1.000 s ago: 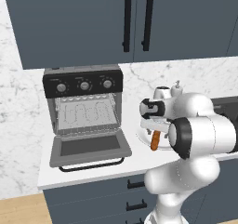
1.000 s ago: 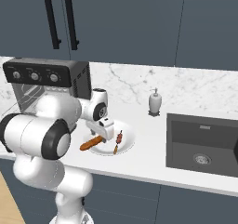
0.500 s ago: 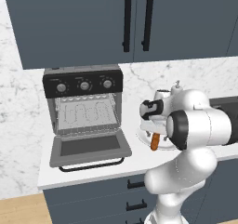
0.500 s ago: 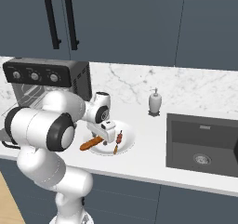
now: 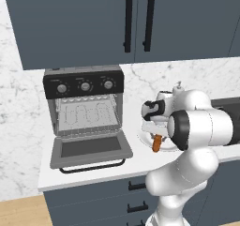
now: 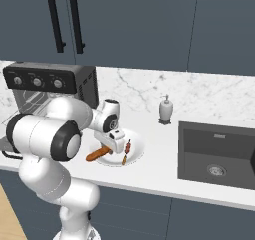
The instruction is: Pick up the kebab skewer and baguette bread, and place them inside the toaster oven. Close the toaster oven door and start by setting the timer.
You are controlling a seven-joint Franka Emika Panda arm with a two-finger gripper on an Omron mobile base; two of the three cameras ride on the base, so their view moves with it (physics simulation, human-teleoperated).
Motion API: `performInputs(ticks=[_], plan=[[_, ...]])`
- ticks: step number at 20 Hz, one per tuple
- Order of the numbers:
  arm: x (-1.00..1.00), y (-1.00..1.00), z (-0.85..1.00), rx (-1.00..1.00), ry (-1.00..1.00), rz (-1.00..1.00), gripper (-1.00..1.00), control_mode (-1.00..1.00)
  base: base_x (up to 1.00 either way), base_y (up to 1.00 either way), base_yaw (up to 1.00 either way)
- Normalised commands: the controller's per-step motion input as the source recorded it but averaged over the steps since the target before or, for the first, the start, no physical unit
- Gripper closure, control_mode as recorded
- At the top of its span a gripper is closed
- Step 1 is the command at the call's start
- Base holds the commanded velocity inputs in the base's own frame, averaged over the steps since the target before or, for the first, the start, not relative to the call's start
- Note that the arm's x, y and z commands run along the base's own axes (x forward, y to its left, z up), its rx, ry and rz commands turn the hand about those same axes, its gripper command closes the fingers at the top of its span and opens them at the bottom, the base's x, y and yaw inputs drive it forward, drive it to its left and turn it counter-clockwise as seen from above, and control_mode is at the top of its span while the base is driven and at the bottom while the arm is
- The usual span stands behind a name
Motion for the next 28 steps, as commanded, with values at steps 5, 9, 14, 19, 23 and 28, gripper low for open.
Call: performInputs(ticks=[5,9,14,19,23,28], plan=[[-0.07,0.00,0.23,0.06,0.00,-0.02,1.00,-1.00,0.00,0.00,0.00],[-0.85,0.09,0.99,0.12,-0.03,-0.09,1.00,-1.00,0.00,0.00,0.00],[-0.98,0.48,0.96,0.06,-0.14,-0.19,1.00,-1.00,0.00,0.00,0.00],[-0.75,0.93,0.69,0.02,-0.10,-0.36,1.00,-1.00,0.00,0.00,0.00],[-0.19,1.00,0.66,0.00,-0.08,-0.33,1.00,-1.00,0.00,0.00,0.00],[0.02,1.00,0.55,0.00,-0.07,-0.15,1.00,-1.00,0.00,0.00,0.00]])
